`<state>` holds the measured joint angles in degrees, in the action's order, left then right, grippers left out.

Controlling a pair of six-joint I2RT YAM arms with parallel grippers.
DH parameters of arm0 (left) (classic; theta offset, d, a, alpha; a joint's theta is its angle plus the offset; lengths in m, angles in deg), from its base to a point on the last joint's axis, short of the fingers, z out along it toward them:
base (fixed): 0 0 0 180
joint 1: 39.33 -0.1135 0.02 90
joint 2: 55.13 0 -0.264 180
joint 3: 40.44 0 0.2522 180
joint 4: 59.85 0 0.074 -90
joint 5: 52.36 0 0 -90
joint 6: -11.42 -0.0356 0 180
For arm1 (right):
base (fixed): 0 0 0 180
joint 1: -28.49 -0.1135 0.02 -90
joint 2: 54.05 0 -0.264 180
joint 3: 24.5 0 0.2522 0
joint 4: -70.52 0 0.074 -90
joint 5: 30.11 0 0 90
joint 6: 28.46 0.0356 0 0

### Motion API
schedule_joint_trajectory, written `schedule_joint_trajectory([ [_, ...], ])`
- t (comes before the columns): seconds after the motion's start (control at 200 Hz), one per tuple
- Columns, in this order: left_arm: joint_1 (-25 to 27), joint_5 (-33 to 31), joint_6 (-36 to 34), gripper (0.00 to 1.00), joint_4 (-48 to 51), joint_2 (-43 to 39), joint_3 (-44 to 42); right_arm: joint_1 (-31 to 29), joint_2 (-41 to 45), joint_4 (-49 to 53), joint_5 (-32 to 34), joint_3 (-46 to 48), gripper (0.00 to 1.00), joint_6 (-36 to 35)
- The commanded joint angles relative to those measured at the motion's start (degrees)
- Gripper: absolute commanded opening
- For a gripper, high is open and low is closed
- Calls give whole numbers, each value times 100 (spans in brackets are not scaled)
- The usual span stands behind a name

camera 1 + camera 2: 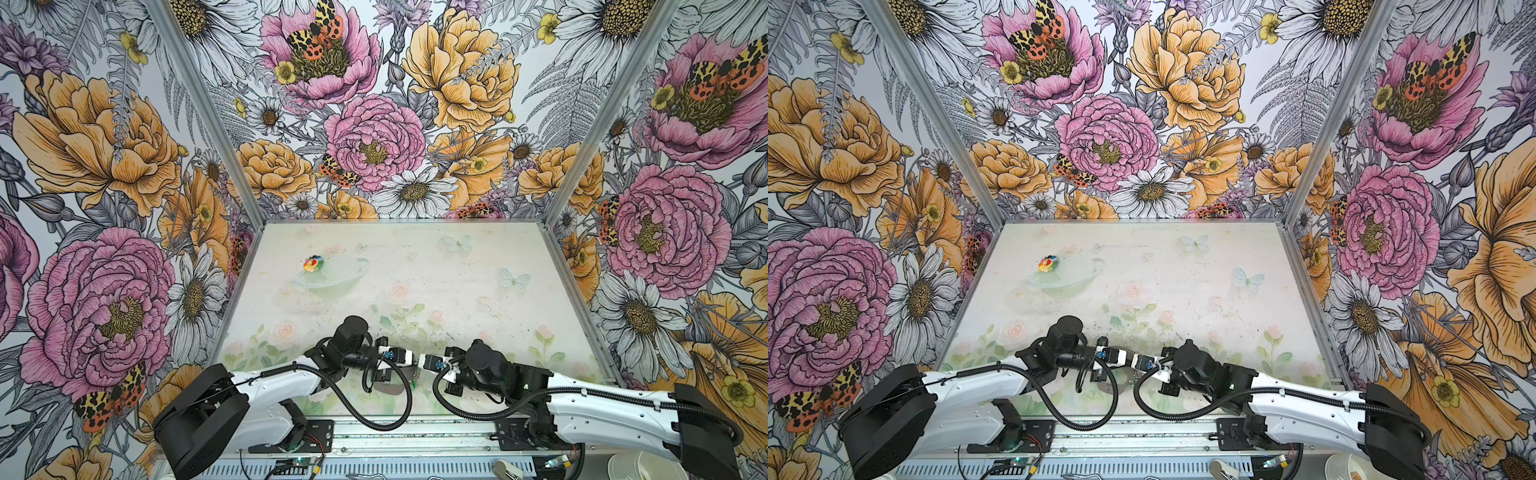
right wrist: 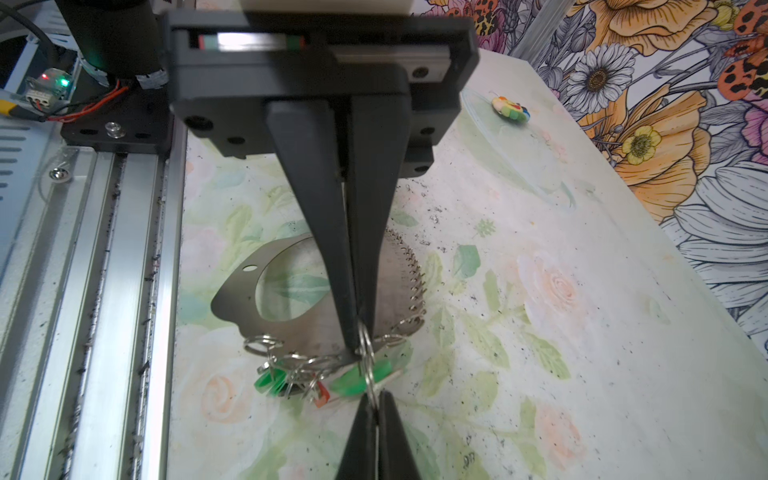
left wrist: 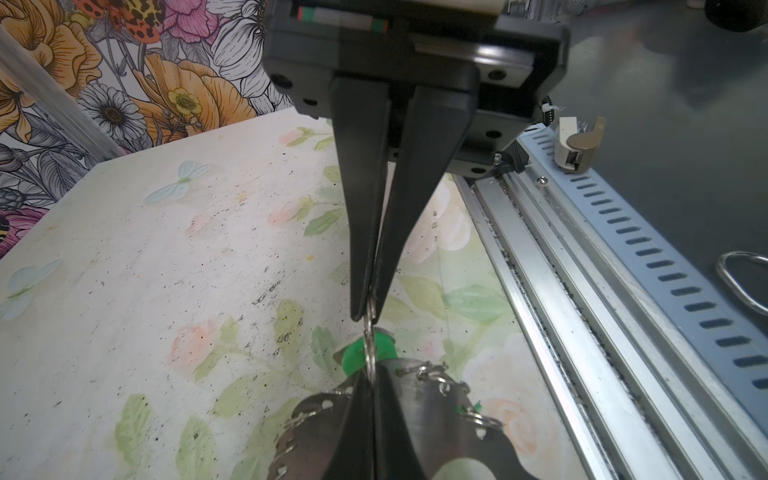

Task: Put the keys on the keyring

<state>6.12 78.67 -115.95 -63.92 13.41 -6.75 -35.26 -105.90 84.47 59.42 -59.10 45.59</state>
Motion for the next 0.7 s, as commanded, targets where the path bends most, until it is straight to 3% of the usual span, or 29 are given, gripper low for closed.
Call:
schedule_joint_trajectory([
  [0.0, 33, 328, 44, 0, -38, 54, 139, -28, -60, -140, -124, -292, 3, -27],
  [0.3, 76, 393, -12, 0, 185, 173, 237, -26, -15, -125, 62, -359, 0, -175],
  [0.691, 366, 497, -533, 0, 1234, 483, 672, -31, -45, 141, 124, -423, 0, -544],
])
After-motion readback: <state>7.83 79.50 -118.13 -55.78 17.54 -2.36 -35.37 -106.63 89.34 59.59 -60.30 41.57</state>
